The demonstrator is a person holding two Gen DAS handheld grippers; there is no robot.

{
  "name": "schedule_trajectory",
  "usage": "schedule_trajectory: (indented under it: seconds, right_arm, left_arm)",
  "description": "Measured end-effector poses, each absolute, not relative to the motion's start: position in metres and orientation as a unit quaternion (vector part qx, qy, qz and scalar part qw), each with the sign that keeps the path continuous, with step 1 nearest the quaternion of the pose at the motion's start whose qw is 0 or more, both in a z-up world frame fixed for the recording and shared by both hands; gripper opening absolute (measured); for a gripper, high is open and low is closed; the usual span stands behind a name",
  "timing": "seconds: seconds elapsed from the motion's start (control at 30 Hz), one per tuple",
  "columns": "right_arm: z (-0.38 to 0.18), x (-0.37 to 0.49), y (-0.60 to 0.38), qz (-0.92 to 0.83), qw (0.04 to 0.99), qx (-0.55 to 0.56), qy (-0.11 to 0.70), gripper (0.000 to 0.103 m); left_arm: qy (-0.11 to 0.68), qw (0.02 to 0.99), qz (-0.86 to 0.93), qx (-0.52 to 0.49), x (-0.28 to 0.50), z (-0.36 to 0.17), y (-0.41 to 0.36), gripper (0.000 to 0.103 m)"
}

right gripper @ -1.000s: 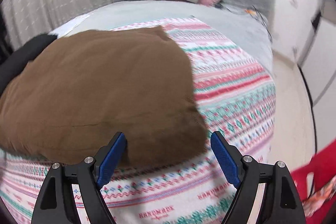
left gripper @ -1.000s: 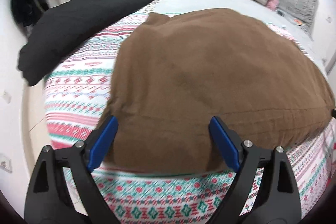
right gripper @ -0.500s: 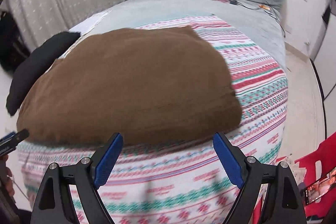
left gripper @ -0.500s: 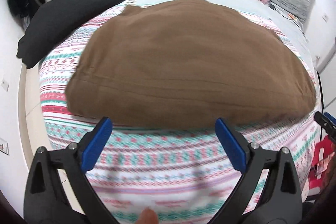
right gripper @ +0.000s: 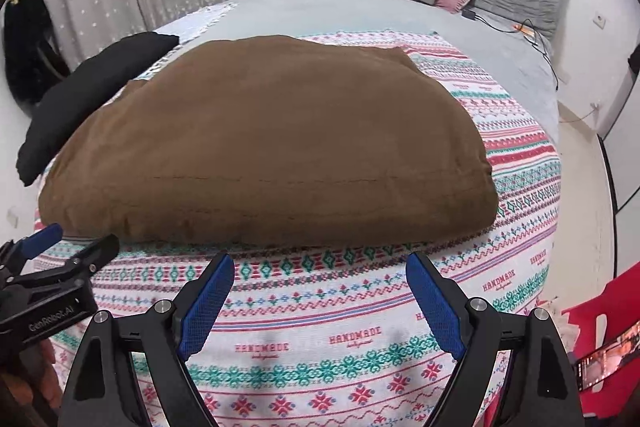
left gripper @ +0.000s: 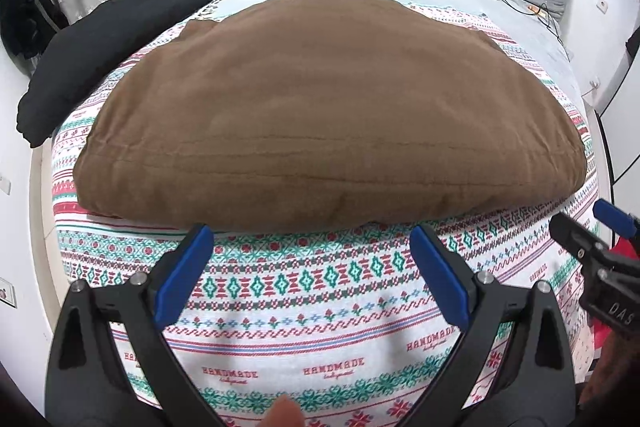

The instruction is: Fold large clothes

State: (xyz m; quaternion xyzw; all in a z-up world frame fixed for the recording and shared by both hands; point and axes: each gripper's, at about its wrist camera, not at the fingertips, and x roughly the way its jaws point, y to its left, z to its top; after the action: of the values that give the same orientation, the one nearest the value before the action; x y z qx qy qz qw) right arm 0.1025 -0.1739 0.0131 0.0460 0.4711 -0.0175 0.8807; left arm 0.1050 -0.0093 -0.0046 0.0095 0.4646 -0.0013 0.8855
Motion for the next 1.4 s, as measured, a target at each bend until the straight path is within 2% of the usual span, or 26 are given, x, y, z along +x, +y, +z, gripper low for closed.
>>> schedule_trajectory:
  seconds: [1.4]
  right_arm:
    - [-0.001,0.109,-0.185,-0.011,0.873,0.039,0.485,0.089]
  left_arm:
    - [0.462,0.887,-0.005,0.01,0.101,-0.003,-0.019,0.098]
